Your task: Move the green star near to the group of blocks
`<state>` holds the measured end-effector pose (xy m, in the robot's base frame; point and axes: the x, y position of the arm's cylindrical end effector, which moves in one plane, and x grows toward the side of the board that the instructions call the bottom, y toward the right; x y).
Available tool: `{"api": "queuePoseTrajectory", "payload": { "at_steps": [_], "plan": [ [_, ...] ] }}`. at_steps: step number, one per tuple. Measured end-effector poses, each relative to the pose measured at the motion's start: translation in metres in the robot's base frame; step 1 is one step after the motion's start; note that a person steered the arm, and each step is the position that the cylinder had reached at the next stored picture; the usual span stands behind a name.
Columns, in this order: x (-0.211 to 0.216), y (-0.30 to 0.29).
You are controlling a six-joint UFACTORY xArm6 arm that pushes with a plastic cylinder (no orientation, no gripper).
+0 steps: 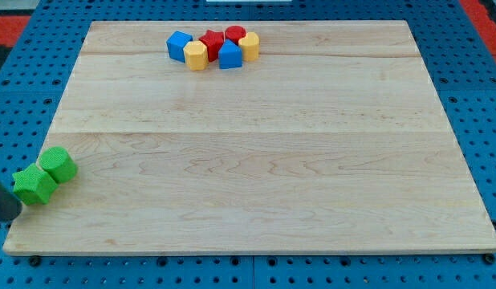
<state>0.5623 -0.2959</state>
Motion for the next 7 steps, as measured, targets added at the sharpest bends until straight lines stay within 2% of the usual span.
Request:
{"api": "queuePoseTrajectory", "payload": {
  "at_steps": [1,3,5,6,7],
  "plan": [
    [-0.038,0.004],
    [-0.066,0.057],
    [-0.17,0.062],
    [-0.19,0.085],
    [-0.192,0.111]
  ]
}}
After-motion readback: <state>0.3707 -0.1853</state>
